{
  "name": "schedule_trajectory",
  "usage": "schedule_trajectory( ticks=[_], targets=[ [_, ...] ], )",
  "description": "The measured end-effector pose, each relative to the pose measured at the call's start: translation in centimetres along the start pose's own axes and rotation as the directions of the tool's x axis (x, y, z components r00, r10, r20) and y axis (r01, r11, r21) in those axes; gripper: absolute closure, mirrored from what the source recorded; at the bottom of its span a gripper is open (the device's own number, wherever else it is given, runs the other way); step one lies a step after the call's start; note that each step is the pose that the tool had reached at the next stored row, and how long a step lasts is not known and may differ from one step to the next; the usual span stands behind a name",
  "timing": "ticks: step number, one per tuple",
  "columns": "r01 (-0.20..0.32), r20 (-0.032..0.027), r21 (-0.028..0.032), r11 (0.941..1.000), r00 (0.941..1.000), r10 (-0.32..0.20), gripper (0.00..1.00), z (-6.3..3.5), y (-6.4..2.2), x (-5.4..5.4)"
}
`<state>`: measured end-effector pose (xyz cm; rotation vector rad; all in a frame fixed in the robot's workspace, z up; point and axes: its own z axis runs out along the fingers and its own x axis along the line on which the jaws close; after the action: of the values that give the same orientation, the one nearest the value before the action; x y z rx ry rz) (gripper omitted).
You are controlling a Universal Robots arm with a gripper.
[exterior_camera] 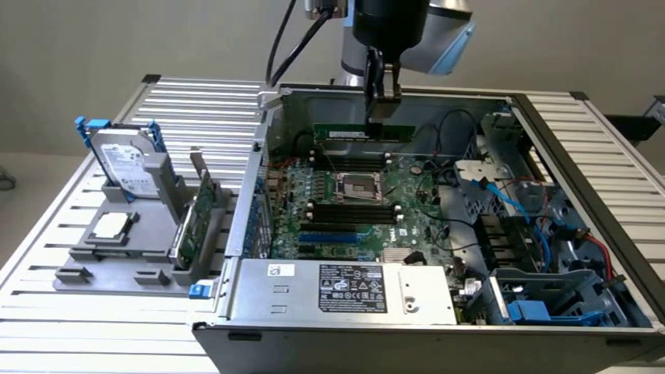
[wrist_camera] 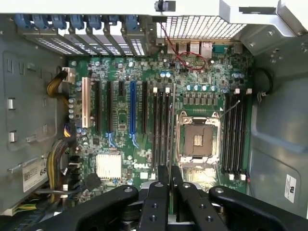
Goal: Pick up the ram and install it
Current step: 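Pick up the ram and move it above insertion slot, then insert the ram into the slot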
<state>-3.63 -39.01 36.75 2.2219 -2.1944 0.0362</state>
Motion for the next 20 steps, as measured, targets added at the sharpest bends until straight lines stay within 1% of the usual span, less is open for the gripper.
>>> schedule_trajectory(
  ticks=[4, 6, 7, 20],
  targets=[
    [0.0, -0.014, -0.0007, 1.0, 0.9999, 0.0, 0.86, 0.45, -0.78, -0.52],
    [0.0, -0.0161, -0.0041, 1.0, 0.9999, 0.0, 0.86, 0.6, -0.97, -0.54],
    [0.0, -0.0195, -0.0055, 1.0, 0.9998, 0.0, 0.86, 0.6, -0.97, -0.54],
    [0.0, -0.0206, -0.0056, 1.0, 0.9998, 0.0, 0.86, 0.6, -0.97, -0.54]
  ],
)
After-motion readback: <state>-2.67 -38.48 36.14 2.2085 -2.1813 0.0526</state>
